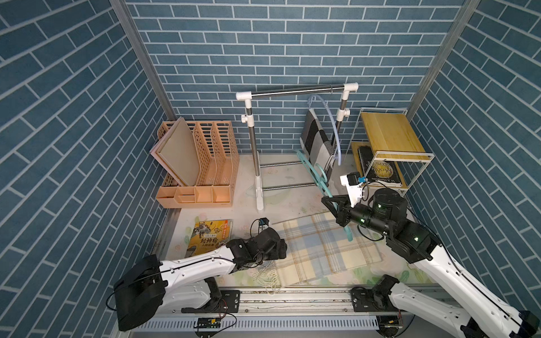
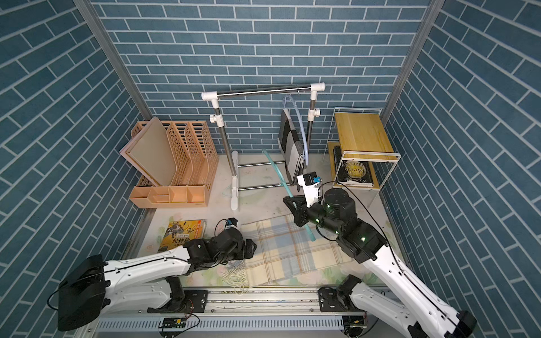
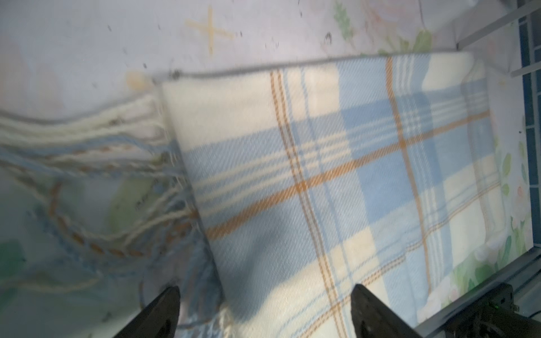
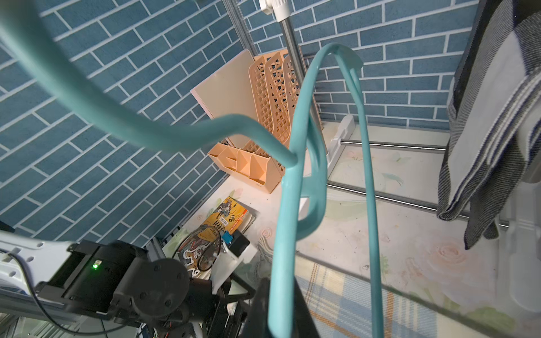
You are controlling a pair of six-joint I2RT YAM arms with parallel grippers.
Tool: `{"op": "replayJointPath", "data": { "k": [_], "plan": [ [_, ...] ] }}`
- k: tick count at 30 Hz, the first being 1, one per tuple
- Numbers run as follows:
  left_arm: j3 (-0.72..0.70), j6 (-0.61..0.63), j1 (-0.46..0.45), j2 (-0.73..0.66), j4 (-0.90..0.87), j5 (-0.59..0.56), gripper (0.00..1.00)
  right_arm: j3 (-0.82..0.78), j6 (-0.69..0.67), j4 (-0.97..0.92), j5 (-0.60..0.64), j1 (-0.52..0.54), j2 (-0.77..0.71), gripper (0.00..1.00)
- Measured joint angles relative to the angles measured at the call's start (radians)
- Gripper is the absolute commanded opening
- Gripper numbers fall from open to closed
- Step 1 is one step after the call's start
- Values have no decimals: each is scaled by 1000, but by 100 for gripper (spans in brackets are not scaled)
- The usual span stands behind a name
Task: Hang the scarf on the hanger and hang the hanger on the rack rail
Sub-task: Move the clothesline to the center of the board, then adjust the hanger.
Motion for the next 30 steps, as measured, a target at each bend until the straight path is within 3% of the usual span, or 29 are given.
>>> {"op": "replayJointPath", "data": {
  "k": [6, 8, 10, 16, 18, 25, 30],
  "plan": [
    [-44, -74, -16, 74, 72, -1, 93, -18, 5, 23, 0, 0, -14, 0],
    [-32, -77, -16, 114, 117, -10, 86, -26, 15, 27, -1, -1, -21, 0],
    [-19, -79, -13, 156, 158, -19, 74, -32, 19, 31, -1, -2, -27, 0],
    [-44, -81, 26, 183, 212, -30, 16, -35, 19, 31, 0, -2, -43, 0],
    [-68, -74, 51, 153, 185, -32, 3, -35, 19, 31, 0, -2, -50, 0],
    [-109, 4, 238, -28, 27, -48, 0, -47, 25, 40, -1, -2, -54, 0],
    [-99, 124, 416, -35, -24, -37, 0, -109, 54, 71, -2, -2, -54, 0]
  ]
}}
